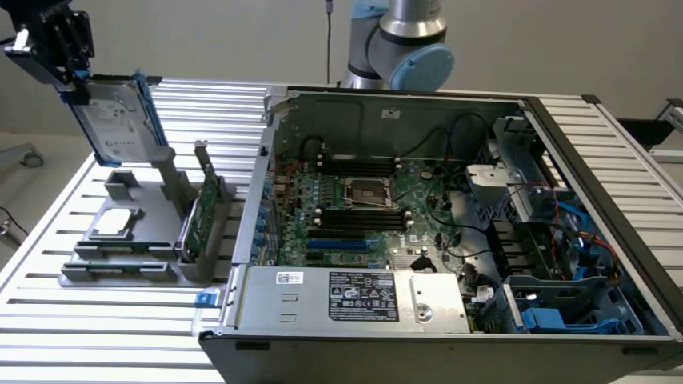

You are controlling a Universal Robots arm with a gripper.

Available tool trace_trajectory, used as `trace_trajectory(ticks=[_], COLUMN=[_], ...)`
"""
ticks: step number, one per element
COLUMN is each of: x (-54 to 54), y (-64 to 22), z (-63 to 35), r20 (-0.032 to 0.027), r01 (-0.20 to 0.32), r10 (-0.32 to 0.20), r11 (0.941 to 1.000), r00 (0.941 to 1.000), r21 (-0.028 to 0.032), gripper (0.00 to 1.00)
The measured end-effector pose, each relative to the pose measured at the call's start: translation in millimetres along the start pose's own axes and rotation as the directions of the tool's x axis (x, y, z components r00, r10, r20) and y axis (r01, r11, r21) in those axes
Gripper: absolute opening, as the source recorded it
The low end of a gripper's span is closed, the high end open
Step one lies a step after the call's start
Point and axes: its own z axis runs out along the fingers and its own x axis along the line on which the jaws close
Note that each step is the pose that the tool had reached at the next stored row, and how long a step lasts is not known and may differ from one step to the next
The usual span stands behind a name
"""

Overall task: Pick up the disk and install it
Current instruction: 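Pick up the disk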

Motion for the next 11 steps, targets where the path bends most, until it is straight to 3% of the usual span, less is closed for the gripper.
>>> trace_trajectory(ticks=[11], x=[-0.9], y=[-6.0], z=[-49.9], r20=[0.0], r01=[0.0], r10=[0.0], r11=[1.0], r00=[1.0], r21=[-0.0013], gripper=[0.33])
